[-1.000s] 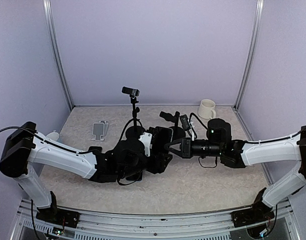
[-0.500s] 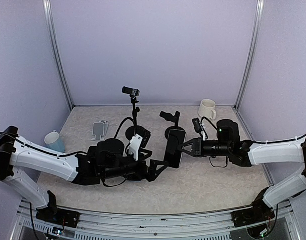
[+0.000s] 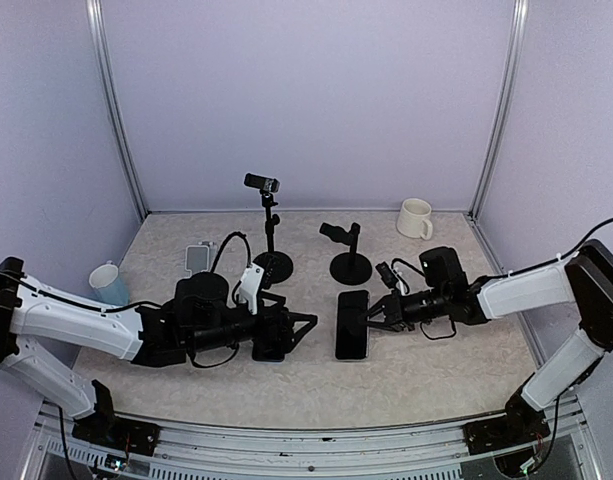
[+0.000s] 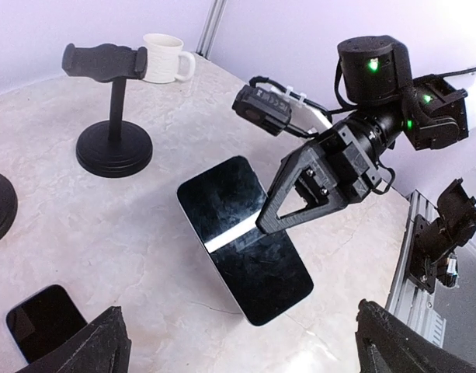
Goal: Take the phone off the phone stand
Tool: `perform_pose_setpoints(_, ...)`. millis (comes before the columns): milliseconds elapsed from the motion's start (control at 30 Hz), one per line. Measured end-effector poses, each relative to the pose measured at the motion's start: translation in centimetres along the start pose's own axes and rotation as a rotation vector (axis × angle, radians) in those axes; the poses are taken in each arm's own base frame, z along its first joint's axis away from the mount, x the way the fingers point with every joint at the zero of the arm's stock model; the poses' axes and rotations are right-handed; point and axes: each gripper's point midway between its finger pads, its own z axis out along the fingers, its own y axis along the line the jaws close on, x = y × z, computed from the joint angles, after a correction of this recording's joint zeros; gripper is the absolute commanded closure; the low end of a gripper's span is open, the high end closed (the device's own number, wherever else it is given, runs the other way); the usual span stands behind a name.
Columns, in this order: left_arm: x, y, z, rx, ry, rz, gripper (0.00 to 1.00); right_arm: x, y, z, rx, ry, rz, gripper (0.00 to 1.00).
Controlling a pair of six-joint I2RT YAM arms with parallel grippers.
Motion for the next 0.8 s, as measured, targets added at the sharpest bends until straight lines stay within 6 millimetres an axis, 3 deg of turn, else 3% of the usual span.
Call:
perform_pose_setpoints(433, -2.0, 2.7, -2.2, -0.065, -0.072, -0.021, 0.01, -0.8, -2.7, 1.9, -0.052, 0.114, 0.086, 1.0)
perform_pose_setpoints(700, -1.4, 3.3, -2.7, -0.074, -0.073, -0.03, 0.01, -0.1, -4.7, 2.5, -0.068, 0.17, 0.144, 1.0)
perform_pose_setpoints(800, -1.1, 3.4, -2.8, -0.074, -0.071, -0.041, 0.01, -0.2, -4.9, 2.7, -0.088, 0.185, 0.155, 0.95)
